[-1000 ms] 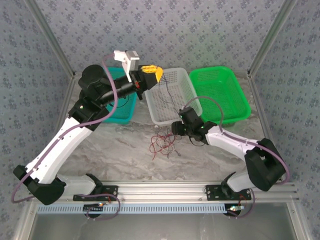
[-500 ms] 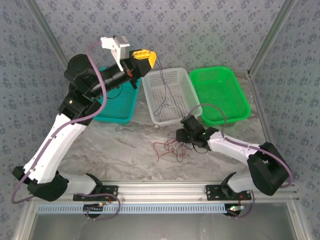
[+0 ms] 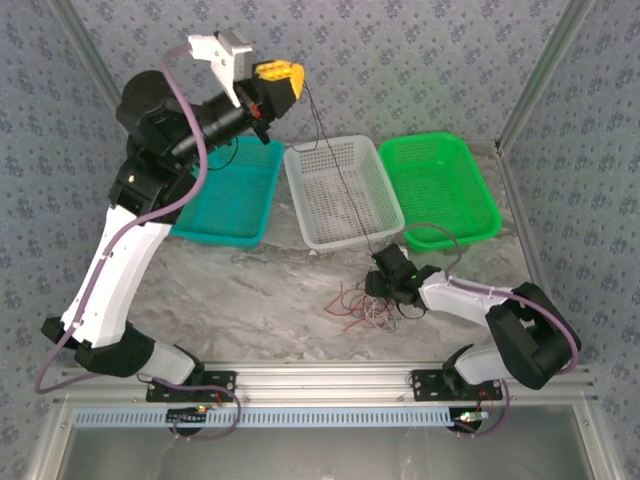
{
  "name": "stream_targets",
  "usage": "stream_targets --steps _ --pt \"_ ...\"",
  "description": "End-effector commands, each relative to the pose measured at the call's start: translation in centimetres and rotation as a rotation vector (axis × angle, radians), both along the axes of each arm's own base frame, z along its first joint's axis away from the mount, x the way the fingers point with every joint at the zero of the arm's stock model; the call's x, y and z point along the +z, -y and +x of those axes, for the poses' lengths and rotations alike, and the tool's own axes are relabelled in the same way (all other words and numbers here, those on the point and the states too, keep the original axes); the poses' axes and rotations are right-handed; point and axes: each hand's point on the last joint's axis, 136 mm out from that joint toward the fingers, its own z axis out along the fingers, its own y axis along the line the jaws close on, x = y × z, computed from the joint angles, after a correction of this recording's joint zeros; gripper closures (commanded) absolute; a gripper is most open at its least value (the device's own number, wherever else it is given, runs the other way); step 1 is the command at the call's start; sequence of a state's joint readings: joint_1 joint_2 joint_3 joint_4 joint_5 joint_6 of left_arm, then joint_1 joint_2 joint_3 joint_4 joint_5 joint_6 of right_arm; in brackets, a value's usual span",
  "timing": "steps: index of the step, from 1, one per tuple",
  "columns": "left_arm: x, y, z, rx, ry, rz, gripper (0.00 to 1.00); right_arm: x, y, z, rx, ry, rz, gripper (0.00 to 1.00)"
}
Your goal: Untangle the cables
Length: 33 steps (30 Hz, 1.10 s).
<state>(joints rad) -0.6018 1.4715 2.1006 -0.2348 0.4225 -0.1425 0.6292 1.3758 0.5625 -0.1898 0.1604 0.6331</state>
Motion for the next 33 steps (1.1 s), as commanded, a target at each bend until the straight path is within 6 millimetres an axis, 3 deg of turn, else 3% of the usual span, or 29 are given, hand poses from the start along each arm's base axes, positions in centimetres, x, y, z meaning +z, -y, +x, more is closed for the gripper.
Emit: stream_targets --steps 1,7,10,14,18,24,28,33 --pt "2.9 -0.8 -0.9 0.017 0.093 -0.018 0.97 -2.7 1.5 -2.3 -0.029 -0.085 -0.042 0.34" --pt "7.1 -1.8 -1.3 0.037 0.173 -0.062 0.97 -3.9 1.8 -3.3 -0.045 -0.108 -0.027 0.33" --pt "8.0 -1.4 -1.7 -0.004 0.183 -0.076 0.96 -3.8 1.6 -3.3 -0.051 -0.102 -0.020 0.33" --pt "6.9 -0.6 -0.6 -0.019 0.138 -0.054 0.96 -2.2 0.5 -2.4 -0.026 -0.070 0.001 0.32" --pt "5.4 0.0 1.0 -0.024 0.085 -0.027 0.96 1.6 -0.3 -1.1 0.011 0.015 0.017 0.26" --pt "5.0 0.0 1.9 -0.013 0.080 -0.022 0.95 6.3 -0.3 -0.3 0.013 0.099 0.063 0.20" --pt "5.0 -0.2 2.4 -0.006 0.078 -0.027 0.95 7.5 -0.1 -0.4 0.038 0.129 0.067 0.19" --pt "5.1 -0.3 3.0 -0.003 0.078 -0.035 0.95 7.3 0.3 -0.9 0.030 0.128 0.075 0.19"
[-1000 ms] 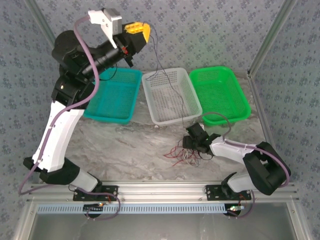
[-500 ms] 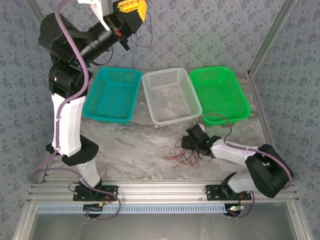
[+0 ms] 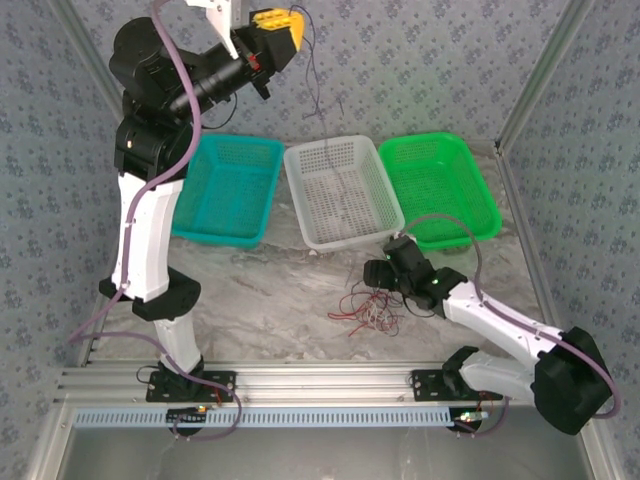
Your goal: Untangle the cables
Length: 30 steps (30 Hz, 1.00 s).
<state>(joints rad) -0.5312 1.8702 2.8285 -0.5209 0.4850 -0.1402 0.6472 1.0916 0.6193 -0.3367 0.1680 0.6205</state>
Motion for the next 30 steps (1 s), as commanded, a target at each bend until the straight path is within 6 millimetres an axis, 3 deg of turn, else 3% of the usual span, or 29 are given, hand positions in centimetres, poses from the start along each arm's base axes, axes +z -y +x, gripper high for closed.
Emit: stream_targets --steps 1,12,22,30 --pt "1.1 -0.4 -0.4 -0.014 0.027 -0.033 0.95 -0.8 0.9 -1.0 0.002 -0.038 -0.031 0.19" --pt "-0.2 1.7 1.7 -0.079 0.023 -0.033 0.95 -0.2 2.0 -1.0 -0.036 -0.004 -0.012 0.18" --pt "-3.9 3.8 5.6 -0.100 -0.077 -0.001 0.94 0.5 2.9 -1.1 -0.060 0.008 -0.020 0.18" --pt "-1.8 1.9 4.7 -0.071 -0.031 -0.037 0.95 0.6 3.5 -1.5 -0.071 0.013 -0.013 0.17"
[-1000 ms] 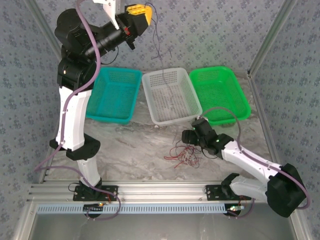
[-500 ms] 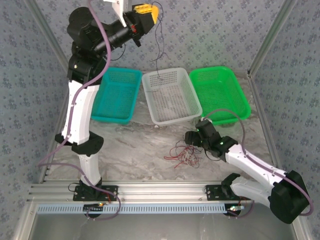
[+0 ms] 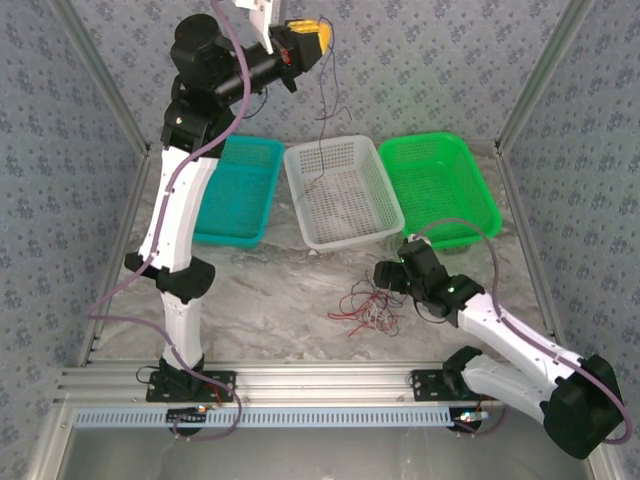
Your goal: Untangle the cables
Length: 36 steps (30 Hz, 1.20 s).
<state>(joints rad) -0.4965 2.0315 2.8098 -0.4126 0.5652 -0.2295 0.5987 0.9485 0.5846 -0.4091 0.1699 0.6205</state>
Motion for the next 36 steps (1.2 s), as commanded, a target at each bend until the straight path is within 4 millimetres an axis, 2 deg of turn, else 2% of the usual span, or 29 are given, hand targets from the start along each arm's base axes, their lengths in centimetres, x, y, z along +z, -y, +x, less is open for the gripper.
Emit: stream_targets --steps 1,5,7,10,13,17,24,28,33,36 --pt "4.0 -2.2 -2.8 0.008 0.104 -0.061 0.94 -0.7 1.1 -0.6 -0.023 -0.017 -0.032 0.17" --pt "5.6 -3.7 -3.7 0.041 0.142 -0.086 0.94 -0.2 0.9 -0.4 -0.017 0.002 -0.020 0.17" --pt "5.9 -3.7 -4.0 0.032 0.148 -0.095 0.94 0.4 0.8 -0.1 -0.013 0.024 -0.014 0.17" --pt "5.5 -3.2 -3.6 0.005 0.124 -0.104 0.94 1.5 0.6 0.4 -0.002 0.057 -0.013 0.17" --pt "4.5 -2.5 -2.4 -0.012 0.083 -0.107 0.94 2.2 0.5 0.7 0.005 0.070 -0.020 0.17" --pt "2.4 -1.0 -0.5 -0.055 0.004 -0.105 0.95 2.6 0.5 0.8 0.008 0.071 -0.026 0.17" --pt "-2.8 2.2 3.0 -0.132 -0.155 -0.072 0.96 2.5 0.7 0.8 0.004 0.067 -0.033 0.17" --pt "-5.8 4.2 4.2 -0.164 -0.224 -0.040 0.96 2.3 1.0 0.7 -0.002 0.061 -0.043 0.16" --pt "-7.8 5.7 5.4 -0.182 -0.269 -0.037 0.96 2.3 1.0 0.8 0.000 0.060 -0.043 0.16" --pt "-9.7 6.5 6.3 -0.183 -0.323 -0.023 0.96 2.6 1.1 0.9 0.001 0.065 -0.051 0.16"
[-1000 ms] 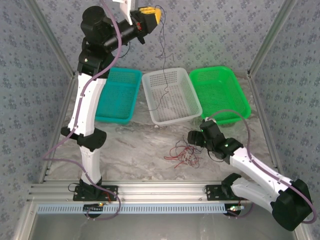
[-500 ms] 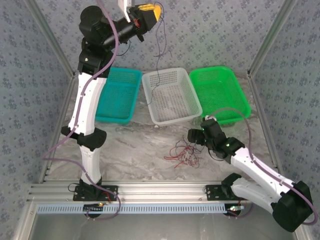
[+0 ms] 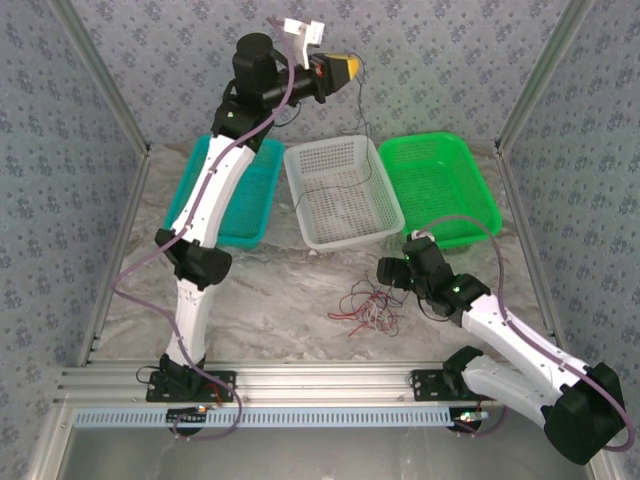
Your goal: Untangle the cables
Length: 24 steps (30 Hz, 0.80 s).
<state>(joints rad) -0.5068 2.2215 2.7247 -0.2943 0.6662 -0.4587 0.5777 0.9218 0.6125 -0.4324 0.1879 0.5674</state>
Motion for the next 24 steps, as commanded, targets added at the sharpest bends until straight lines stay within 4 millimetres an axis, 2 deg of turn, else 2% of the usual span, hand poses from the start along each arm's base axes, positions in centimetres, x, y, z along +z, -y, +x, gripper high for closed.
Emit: stream_targets --steps 1,6,14,20,24 --pt "0.0 0.5 -0.3 -0.029 -0.011 -0.014 0.96 1.2 0.4 0.5 -0.007 0.022 -0.025 0.16" --pt "-4.2 0.9 1.8 0.014 -0.085 0.067 0.97 1.5 0.9 0.4 -0.011 0.015 -0.046 0.16" --pt "-9.8 -0.2 6.6 0.130 -0.213 0.117 0.96 1.3 1.2 0.3 -0.020 0.002 -0.049 0.16" --pt "-11.1 0.3 6.5 0.117 -0.249 0.136 0.94 0.9 0.9 0.3 -0.008 -0.015 -0.046 0.17" --pt "-13.2 0.7 6.5 0.110 -0.307 0.173 0.92 1.0 0.5 0.9 0.004 -0.013 -0.057 0.18"
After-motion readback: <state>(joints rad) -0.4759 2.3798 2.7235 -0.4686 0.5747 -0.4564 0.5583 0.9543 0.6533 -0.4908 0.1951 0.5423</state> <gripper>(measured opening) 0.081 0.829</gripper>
